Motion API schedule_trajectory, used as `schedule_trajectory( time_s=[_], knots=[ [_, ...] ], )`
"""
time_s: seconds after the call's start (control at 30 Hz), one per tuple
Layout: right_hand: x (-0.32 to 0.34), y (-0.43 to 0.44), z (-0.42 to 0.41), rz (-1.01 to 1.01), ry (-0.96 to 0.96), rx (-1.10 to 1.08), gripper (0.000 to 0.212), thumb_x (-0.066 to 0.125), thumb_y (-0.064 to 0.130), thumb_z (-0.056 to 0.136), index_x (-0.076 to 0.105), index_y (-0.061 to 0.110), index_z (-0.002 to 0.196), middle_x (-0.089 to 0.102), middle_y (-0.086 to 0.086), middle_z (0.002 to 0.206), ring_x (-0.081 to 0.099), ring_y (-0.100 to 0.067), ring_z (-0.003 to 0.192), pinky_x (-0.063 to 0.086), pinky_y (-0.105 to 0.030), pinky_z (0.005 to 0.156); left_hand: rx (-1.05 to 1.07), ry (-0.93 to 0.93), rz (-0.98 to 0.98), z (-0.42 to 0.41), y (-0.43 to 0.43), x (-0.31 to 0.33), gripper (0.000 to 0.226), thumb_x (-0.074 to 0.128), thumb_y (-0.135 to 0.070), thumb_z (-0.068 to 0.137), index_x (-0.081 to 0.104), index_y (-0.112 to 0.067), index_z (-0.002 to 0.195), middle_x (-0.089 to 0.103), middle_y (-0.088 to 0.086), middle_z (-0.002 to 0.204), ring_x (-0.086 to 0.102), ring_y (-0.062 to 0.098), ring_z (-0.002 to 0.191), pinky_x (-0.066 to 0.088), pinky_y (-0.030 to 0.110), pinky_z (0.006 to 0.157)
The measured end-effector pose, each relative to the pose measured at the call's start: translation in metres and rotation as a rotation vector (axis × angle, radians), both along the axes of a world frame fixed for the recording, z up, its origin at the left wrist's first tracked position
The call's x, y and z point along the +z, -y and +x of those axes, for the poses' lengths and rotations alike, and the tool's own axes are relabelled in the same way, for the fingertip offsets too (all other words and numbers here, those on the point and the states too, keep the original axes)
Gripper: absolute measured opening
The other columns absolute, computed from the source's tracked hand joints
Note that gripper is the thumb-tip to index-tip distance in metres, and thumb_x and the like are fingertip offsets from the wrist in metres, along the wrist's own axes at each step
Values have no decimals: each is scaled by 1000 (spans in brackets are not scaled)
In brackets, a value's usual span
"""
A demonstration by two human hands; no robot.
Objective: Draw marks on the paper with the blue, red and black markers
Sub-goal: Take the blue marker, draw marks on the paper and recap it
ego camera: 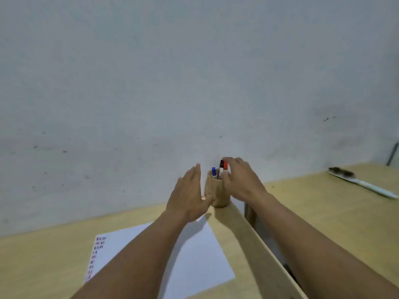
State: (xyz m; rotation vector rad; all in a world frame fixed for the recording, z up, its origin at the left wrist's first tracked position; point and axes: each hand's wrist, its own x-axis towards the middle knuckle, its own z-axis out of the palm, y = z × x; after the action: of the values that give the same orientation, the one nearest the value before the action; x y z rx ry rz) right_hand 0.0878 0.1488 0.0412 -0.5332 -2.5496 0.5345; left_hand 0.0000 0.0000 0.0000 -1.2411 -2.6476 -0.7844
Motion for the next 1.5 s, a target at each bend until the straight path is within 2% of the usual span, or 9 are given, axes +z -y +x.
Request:
schedule_trajectory(
  time_s=[0.07,0.17,0.3,0.57,0.67,0.87,1.1,1.4,1.5],
  knots=[
    [-11,-5,-10,-20,5,22,47,49,28,99,51,18,145,55,-8,138,48,-27,130,46,-45,105,-10,93,25,-1,-14,-11,99,58,-58,86,11,-13,160,26,5,165,25,24,151,28,40,119],
    [-28,-9,-23,-45,3,47,38,52,31,98,63,18,132,59,-4,116,52,-25,118,49,-38,93,-17,182,94,1,-32,-23,66,63,-51,71,47,-25,129,64,-3,119,61,25,112,50,40,89],
    [-36,-14,-34,-20,-39,39,33,52,28,100,69,17,127,58,-5,108,49,-25,112,47,-34,88,56,222,232,-3,-48,-30,39,60,-40,74,50,-34,111,68,-11,97,66,20,90,55,40,77],
    [-42,-18,-44,-64,-143,7,28,56,31,101,73,11,110,60,-2,97,60,-25,97,52,-35,79,97,367,359,-6,-61,-42,45,51,-7,77,56,-25,118,69,-6,99,64,19,86,46,27,63],
    [-40,-15,-39,-94,-223,-17,21,51,31,103,61,14,97,59,1,93,56,-18,85,41,-23,64,90,388,348,-1,-59,-37,48,56,-9,77,55,-28,122,67,-9,101,61,16,87,43,21,62],
    [-26,-10,-32,-217,-344,38,23,42,36,105,51,15,109,71,-6,88,67,-27,75,55,-48,72,92,383,344,0,-56,-37,46,64,-20,73,57,-26,118,69,-7,104,65,19,94,53,30,73],
    [0,7,-24,-193,-380,98,20,47,29,106,53,13,118,69,-3,94,69,-26,84,56,-46,77,170,315,274,-5,-31,-21,79,68,-22,89,29,-15,158,46,6,155,44,23,142,40,39,113],
    [27,56,-10,236,-219,164,21,53,14,103,72,9,111,65,-7,96,62,-30,82,52,-45,73,167,246,708,23,51,43,35,58,-26,97,64,-29,131,69,-8,109,64,0,85,45,12,73],
    [30,78,-2,286,-197,194,22,52,16,102,73,14,111,64,-4,97,64,-30,84,52,-45,72,163,289,786,33,73,54,18,63,-34,94,75,-33,107,75,-10,93,71,6,79,54,23,73]
  ],
)
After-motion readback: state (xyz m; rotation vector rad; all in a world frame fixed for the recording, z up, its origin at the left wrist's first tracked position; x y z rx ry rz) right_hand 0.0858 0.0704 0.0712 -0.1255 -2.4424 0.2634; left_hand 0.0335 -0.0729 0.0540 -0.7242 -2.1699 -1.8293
